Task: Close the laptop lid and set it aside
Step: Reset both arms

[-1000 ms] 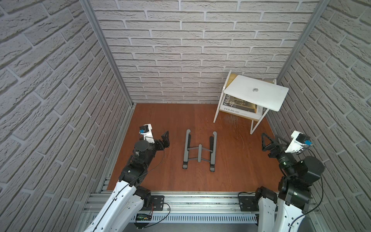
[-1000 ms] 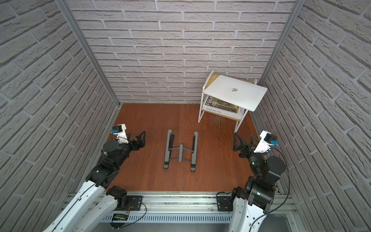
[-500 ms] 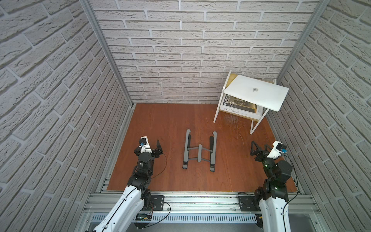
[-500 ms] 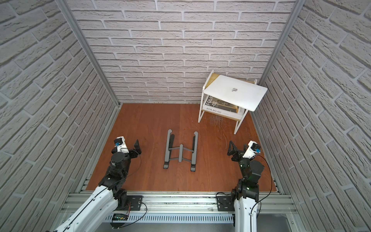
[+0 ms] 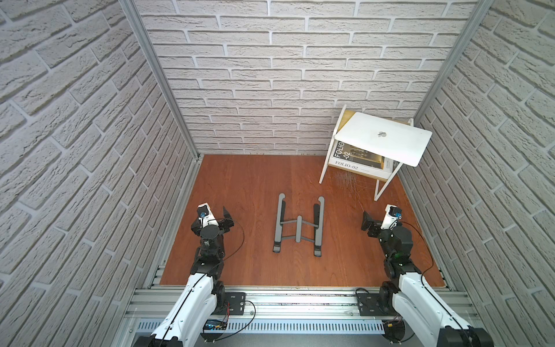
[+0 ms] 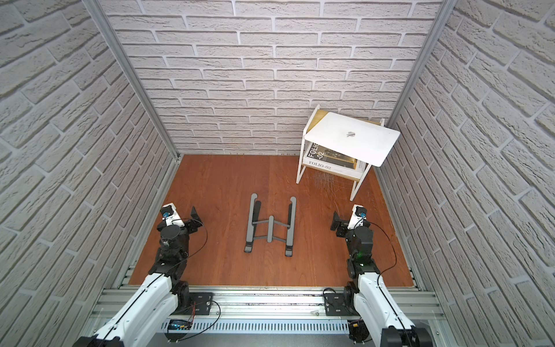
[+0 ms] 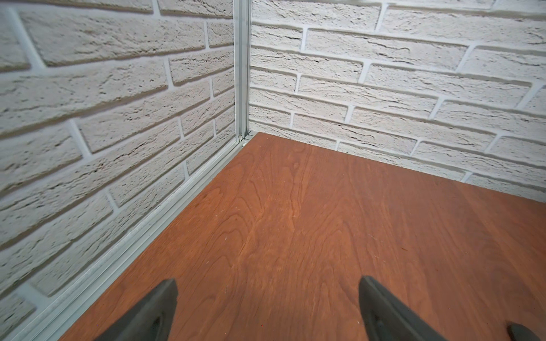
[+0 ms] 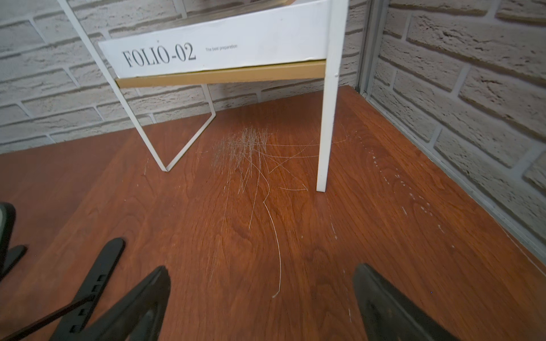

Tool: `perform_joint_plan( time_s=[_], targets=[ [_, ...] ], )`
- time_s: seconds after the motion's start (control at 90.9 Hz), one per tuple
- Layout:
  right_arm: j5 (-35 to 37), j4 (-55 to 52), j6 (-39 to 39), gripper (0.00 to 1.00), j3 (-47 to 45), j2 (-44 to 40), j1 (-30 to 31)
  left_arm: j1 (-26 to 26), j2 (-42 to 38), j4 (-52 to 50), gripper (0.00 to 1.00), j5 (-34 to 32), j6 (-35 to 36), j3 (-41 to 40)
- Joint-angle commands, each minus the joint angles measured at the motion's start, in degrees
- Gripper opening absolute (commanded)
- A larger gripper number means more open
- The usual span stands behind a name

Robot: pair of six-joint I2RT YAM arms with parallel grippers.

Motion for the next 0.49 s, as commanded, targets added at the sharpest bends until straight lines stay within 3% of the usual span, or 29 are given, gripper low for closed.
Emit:
perform_joint_plan(
  time_s=[0.0, 0.143, 0.484],
  targets=[
    [4.32, 10.14, -5.28, 0.99, 3.93, 6.47, 3.47, 1.44, 2.62, 5.92, 0.99, 1.39, 2.1, -0.03],
    [7.64, 17.26, -9.93, 0.99, 6.87, 17.81, 9.13, 2.85, 7.51, 10.13, 0.98, 3.22, 3.62, 0.2],
    [12.35, 14.01, -16.47, 0.99, 13.11, 24.81, 10.5, 5.39, 20.2, 20.8, 0.98, 7.9, 7.58, 2.47]
  ],
)
